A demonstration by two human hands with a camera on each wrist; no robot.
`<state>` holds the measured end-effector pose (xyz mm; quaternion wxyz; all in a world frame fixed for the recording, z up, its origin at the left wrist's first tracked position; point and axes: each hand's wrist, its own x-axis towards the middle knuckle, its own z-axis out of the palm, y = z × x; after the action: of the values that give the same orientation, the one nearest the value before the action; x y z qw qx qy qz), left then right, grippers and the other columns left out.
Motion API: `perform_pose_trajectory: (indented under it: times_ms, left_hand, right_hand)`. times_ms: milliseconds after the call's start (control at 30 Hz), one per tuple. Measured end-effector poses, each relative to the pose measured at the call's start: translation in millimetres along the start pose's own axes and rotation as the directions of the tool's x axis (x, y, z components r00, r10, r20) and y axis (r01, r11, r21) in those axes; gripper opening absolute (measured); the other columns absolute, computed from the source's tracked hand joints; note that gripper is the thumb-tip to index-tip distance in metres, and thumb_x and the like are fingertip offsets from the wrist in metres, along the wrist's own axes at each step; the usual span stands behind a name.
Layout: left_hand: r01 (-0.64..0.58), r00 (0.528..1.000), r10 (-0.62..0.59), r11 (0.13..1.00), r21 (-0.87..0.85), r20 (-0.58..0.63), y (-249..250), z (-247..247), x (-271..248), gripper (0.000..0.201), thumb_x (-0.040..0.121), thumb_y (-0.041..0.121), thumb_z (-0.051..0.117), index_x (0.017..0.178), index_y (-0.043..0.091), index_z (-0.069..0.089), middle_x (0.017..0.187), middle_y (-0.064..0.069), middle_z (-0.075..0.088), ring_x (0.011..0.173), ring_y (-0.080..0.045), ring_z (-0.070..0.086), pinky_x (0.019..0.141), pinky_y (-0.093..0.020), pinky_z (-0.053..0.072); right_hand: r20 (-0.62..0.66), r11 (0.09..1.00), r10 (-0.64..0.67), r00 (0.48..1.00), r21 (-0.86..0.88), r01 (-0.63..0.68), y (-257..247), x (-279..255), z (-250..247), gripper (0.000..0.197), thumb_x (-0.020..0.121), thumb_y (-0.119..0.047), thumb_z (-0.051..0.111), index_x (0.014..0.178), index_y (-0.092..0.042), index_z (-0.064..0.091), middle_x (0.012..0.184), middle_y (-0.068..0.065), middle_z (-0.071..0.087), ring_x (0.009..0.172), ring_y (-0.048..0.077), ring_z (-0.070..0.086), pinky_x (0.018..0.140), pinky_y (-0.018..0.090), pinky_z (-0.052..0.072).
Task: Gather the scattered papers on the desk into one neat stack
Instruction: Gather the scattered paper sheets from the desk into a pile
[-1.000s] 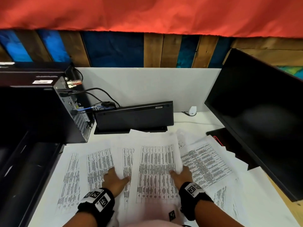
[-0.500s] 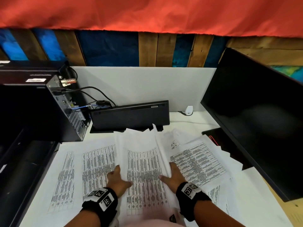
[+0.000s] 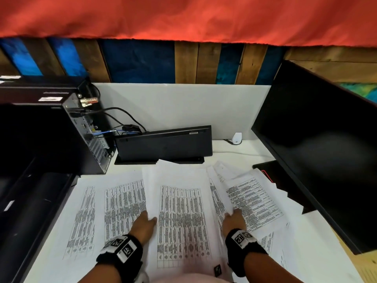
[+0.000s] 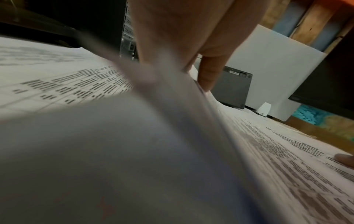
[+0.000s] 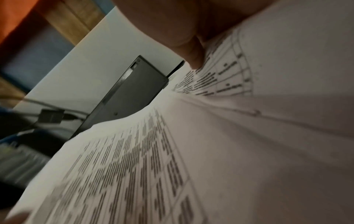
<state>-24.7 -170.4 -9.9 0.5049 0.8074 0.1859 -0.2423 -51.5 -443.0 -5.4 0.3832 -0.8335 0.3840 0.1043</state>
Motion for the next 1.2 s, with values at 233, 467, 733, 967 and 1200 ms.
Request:
perform_pose_trajectory:
  times_ms: [233,467,733,967,1200]
  left_hand:
    - [0.075,0.993,-0.076,0.997,-0.015,-0.094,-9.6,-6.3,3.9,0.039,0.097,0.011,0.044,0.130,-0.010,0.041,0.137,-0.030,0.046,0.124,-0.039,0.048,0.108,-0.044,0.037]
    - [0.079,0.984,-0.050,0.982,-0.169,0.168,-16.1,1.2,-1.2,0.107,0.068,0.034,0.083,0.150,0.011,0.018,0.154,-0.011,0.033,0.139,-0.030,0.037,0.116,-0.048,0.027]
    - [0.049,0.995,-0.051,0.998,-0.029,-0.082,-14.6,-29.1,5.6,0.081,0.079,-0.004,0.066,0.146,0.001,0.021,0.150,-0.019,0.037,0.135,-0.038,0.040,0.115,-0.048,0.030]
    - [0.052,0.997,-0.043,0.985,0.163,-0.058,-25.2,-43.7,7.2,0.077,0.084,0.000,0.064,0.146,-0.005,0.019,0.150,-0.023,0.034,0.137,-0.035,0.036,0.115,-0.038,0.028]
    - [0.023,1.000,-0.022,0.989,0.146,-0.007,-23.7,-42.7,5.7,0.085,0.088,0.006,0.063,0.151,0.000,0.006,0.158,-0.018,0.020,0.145,-0.031,0.024,0.119,-0.036,0.020]
  right_hand:
    - [0.229,0.988,-0.007,0.973,-0.148,0.042,4.9,-2.3,-16.0,0.024,0.092,-0.006,0.047,0.112,-0.004,0.059,0.110,0.008,0.058,0.091,0.021,0.053,0.074,0.022,0.043]
    - [0.484,0.983,-0.081,0.871,-0.104,0.149,2.5,-13.6,15.7,0.022,0.087,-0.014,0.042,0.081,-0.009,0.063,0.091,0.017,0.067,0.087,0.030,0.066,0.082,0.039,0.056]
    - [-0.232,0.961,0.275,0.933,0.050,-0.271,10.1,-7.4,-34.7,0.079,0.068,-0.042,0.079,0.129,-0.009,0.041,0.127,0.018,0.049,0.116,0.036,0.050,0.094,0.044,0.045]
    - [0.034,0.713,0.461,0.887,0.581,-0.393,43.3,12.9,-56.5,0.071,0.073,-0.019,0.077,0.133,-0.003,0.044,0.131,0.019,0.053,0.117,0.037,0.055,0.093,0.044,0.049]
    - [-0.459,0.948,-0.029,0.888,0.270,0.171,-13.0,-10.0,-68.6,0.027,0.089,-0.014,0.059,0.114,-0.004,0.061,0.112,0.018,0.064,0.107,0.035,0.059,0.095,0.038,0.046]
